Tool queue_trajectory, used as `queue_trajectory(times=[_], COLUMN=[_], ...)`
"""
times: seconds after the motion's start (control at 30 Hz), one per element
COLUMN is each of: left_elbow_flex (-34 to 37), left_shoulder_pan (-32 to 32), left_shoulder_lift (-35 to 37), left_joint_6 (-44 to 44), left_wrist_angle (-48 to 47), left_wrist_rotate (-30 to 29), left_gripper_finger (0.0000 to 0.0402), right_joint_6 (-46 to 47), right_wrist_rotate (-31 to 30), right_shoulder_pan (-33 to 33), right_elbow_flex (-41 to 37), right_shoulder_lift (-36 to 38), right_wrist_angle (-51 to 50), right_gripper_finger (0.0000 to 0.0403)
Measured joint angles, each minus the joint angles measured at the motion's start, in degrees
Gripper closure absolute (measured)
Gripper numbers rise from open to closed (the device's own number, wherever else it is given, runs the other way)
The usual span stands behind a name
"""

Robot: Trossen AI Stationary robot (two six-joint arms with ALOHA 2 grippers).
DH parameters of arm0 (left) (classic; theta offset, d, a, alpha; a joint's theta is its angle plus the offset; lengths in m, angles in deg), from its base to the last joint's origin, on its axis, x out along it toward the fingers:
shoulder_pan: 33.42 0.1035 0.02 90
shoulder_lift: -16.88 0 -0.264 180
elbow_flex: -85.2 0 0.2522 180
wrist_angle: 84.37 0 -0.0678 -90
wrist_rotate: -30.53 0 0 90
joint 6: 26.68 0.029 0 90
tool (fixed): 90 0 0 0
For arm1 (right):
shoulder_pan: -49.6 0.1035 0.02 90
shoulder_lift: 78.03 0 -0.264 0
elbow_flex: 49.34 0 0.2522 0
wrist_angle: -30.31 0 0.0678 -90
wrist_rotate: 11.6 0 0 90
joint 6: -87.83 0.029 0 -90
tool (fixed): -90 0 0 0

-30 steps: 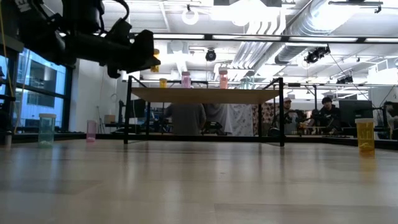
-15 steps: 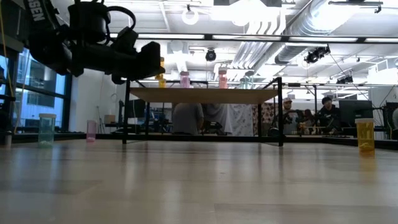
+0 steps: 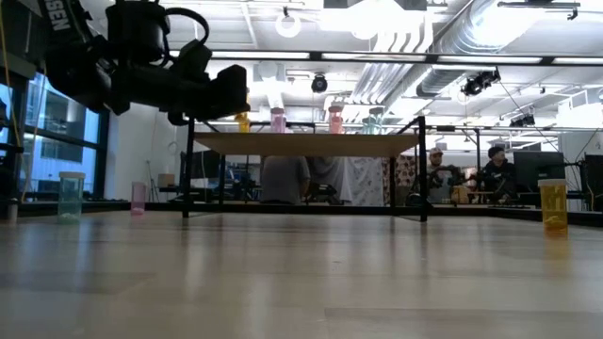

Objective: Pick and place medicine bottles onto shelf by color
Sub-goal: Put the bottom orange pill bottle on the shelf aligned with the other orange pill bottle

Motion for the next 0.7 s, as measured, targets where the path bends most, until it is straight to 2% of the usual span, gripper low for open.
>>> queue_trajectory(times=[0.07, 0.27, 0.57, 0.7], left_elbow_flex=[0.00, 0.00, 0.00, 0.00], left_shoulder_pan=[-1.38, -4.52, -4.71, -4.00], left_shoulder_lift=[0.00, 0.46, 0.46, 0.44], left_joint_6=[1.22, 5.72, 2.44, -0.51], left_wrist_angle=[0.14, 0.18, 0.03, -0.52], left_wrist_rotate=[-1.35, -10.57, -15.19, -14.56], left_gripper_finger=[0.0310, 0.0310, 0.0310, 0.0310], right_joint_6=[-0.01, 0.00, 0.00, 0.00], right_wrist_rotate=[0.00, 0.00, 0.46, 0.46], right_shoulder_pan=[0.00, -0.02, 0.00, 0.00], right_elbow_flex=[0.00, 0.00, -0.04, -0.04], right_shoulder_lift=[0.00, -0.02, -0.02, -0.03], right_wrist_angle=[0.00, 0.00, -0.02, -0.02], right_gripper_finger=[0.0221, 0.0221, 0.0221, 0.0221])
